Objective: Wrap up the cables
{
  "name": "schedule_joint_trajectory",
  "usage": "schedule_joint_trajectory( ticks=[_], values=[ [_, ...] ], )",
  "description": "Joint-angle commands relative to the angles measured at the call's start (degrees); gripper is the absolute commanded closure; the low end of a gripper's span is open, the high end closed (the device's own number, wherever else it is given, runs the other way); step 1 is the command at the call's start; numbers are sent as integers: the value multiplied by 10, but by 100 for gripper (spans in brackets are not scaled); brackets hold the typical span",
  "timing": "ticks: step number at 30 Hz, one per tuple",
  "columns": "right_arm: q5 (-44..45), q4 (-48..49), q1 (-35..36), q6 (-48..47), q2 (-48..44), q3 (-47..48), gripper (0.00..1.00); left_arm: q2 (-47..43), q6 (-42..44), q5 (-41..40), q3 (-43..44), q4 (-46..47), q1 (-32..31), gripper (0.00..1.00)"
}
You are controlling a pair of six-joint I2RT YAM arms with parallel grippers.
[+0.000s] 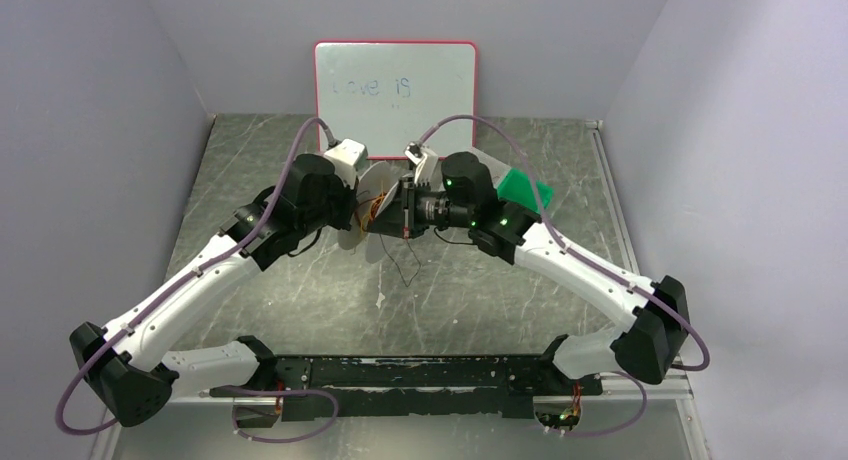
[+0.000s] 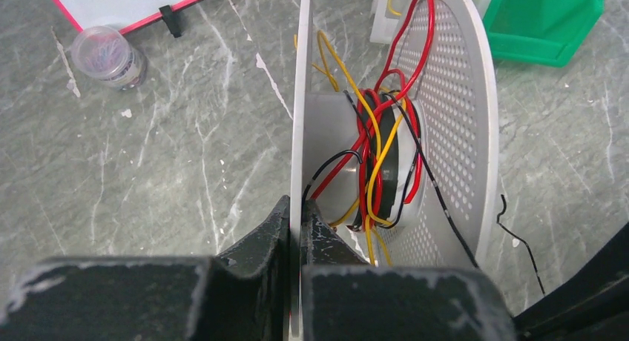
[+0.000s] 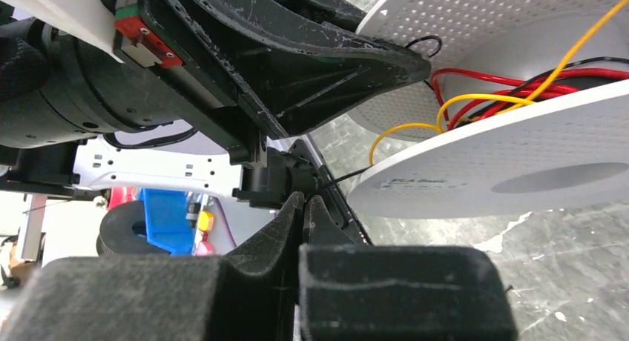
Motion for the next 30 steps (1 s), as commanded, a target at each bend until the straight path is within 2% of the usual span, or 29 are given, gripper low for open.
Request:
schedule_joint_trajectory(
  ticks=[1, 10, 20, 24, 30],
  values=[
    [17, 62, 29, 31, 5, -7, 99, -3, -29, 1, 15, 48, 10, 93],
    [43, 87, 87, 43, 46, -20, 97, 1, -49, 0, 17, 44, 23, 93],
    [132, 108, 139, 50, 33, -114, 96, -5, -65, 21, 32, 44, 49, 93],
    [167, 148, 159, 59, 28, -153, 93, -2, -81, 33, 38, 50, 53, 93],
    [191, 183, 182, 60, 42, -160, 91, 5, -101, 32, 42, 59, 54, 93]
  ],
)
